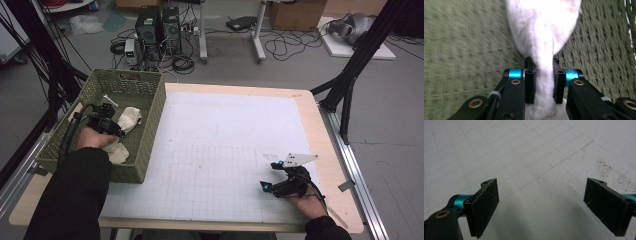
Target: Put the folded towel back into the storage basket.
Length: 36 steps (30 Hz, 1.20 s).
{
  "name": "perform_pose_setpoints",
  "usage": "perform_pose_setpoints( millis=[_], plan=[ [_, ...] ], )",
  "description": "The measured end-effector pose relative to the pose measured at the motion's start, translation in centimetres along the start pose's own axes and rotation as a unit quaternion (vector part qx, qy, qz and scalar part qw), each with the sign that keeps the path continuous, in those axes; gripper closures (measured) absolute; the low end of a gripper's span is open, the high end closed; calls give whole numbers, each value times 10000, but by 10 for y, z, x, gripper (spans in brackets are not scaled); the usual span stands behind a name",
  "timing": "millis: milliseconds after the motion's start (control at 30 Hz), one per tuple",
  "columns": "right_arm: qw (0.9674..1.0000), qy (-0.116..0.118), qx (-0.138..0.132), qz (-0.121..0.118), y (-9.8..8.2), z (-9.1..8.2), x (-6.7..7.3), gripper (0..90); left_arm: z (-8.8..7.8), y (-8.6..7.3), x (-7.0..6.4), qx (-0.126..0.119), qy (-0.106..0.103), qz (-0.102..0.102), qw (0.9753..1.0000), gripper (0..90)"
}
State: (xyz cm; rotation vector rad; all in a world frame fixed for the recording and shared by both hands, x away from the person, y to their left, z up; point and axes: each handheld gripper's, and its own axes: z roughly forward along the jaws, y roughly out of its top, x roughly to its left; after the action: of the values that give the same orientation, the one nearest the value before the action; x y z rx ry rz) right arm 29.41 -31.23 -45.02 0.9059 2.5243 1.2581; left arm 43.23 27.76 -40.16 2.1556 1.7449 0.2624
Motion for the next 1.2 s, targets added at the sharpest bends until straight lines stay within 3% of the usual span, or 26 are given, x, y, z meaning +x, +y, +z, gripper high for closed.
perform_pose_setpoints(
  millis=[133, 267, 467, 533, 700, 800, 833, 900, 967, 1067, 1133, 1200],
  plan=[
    [10000, 6, -6, 6, 0, 0, 0, 121, -3, 0, 0, -4, -94, 106, 9999, 680],
    [10000, 16, -17, 1, 0, 0, 0, 121, -10, 1, 2, -4, -131, 160, 9998, 530],
    [10000, 36, -3, 4, 0, 0, 0, 121, -24, 2, 4, -85, -493, 255, 9984, 469],
    [10000, 54, -4, -6, 0, 0, 0, 121, -25, 2, 4, -67, -509, 248, 9984, 461],
    [10000, 52, -2, -7, 0, 0, 0, 121, -17, 1, 4, 179, -221, 257, 9993, 515],
    [10000, 62, -3, 1, 0, 0, 0, 122, -11, 0, 5, 350, -174, 236, 9990, 628],
    [10000, 63, -6, 3, 0, 0, 0, 122, -9, 0, 4, 429, -157, 255, 9986, 728],
    [10000, 60, -3, 1, 0, 0, 0, 122, -4, 1, 3, 490, -62, 130, 9987, 781],
    [10000, 64, -19, -10, 1, 0, 0, 122, -4, 2, 1, 414, -10, 19, 9991, 797],
    [10000, 68, -14, -8, 1, 0, 0, 122, -6, 5, 0, 96, -2, -164, 9998, 803],
    [10000, 67, -35, -15, 1, 0, 0, 122, -11, 7, 0, -342, -33, -355, 9988, 805],
    [10000, 69, -42, 1, 1, -1, 0, 122, -14, 10, -2, -710, 1, -502, 9962, 804]
  ],
)
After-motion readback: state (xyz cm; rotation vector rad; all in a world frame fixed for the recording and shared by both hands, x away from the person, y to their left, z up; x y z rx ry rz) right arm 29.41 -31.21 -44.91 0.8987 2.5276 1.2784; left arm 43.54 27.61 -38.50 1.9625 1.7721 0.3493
